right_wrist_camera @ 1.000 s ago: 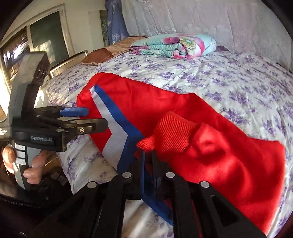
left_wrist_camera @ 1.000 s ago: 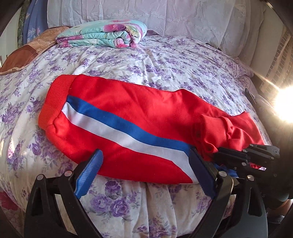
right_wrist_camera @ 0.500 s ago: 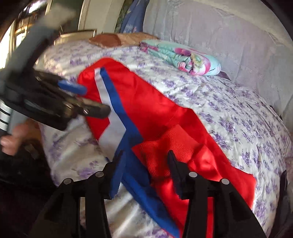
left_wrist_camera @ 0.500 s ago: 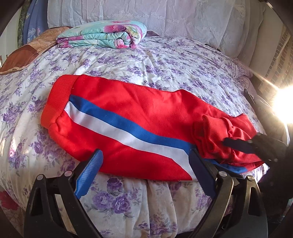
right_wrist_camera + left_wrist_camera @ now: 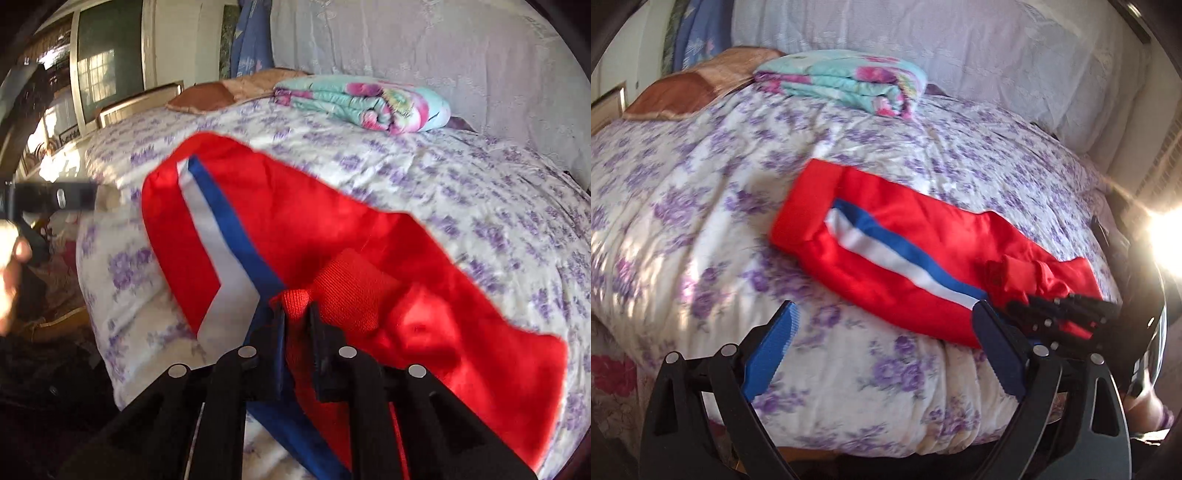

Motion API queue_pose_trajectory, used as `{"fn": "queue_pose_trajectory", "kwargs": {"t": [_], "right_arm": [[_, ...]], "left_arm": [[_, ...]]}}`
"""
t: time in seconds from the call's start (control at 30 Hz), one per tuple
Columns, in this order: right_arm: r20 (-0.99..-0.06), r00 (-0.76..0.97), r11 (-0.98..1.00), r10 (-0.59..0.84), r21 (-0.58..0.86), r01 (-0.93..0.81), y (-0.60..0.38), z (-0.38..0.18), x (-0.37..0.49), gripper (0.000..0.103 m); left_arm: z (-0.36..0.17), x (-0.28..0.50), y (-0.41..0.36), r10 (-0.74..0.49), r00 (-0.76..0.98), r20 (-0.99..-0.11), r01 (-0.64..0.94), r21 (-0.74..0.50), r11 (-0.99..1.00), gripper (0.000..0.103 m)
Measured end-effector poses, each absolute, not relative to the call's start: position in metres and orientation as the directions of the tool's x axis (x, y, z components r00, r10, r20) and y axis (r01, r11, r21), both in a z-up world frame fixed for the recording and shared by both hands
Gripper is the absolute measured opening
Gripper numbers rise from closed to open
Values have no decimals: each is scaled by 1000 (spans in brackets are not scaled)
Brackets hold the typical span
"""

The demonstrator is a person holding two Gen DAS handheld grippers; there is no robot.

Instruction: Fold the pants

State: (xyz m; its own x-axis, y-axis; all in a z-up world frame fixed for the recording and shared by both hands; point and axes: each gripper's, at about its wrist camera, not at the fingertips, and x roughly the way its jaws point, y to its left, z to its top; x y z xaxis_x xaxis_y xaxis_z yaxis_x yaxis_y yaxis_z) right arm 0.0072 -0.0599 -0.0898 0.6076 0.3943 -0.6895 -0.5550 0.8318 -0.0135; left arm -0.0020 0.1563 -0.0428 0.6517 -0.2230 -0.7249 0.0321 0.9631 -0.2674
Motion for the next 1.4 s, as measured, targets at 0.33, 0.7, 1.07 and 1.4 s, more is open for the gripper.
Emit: {"fn": "queue_pose_trajectory", "kwargs": {"t": [0.33, 0.7, 1.07, 1.4], "right_arm": [[-514, 684, 825, 518, 86, -559, -93, -49, -31, 48], [-447, 745, 866, 496, 193, -461, -131, -55, -66, 62], [-439, 747, 866, 499, 247, -434, -145, -68, -76, 49], [-381, 851, 912, 362, 331, -240, -216, -67, -86, 48]], "left_arm": [[-68, 7, 177, -313, 589, -745, -42, -415, 909, 92], [-91, 62, 200, -474, 606, -639, -203, -700, 685, 92], [-86, 84, 183, -440, 658, -611, -175, -692, 701, 19], [11, 38, 38, -291, 755, -587, 227, -181, 957, 11]]}}
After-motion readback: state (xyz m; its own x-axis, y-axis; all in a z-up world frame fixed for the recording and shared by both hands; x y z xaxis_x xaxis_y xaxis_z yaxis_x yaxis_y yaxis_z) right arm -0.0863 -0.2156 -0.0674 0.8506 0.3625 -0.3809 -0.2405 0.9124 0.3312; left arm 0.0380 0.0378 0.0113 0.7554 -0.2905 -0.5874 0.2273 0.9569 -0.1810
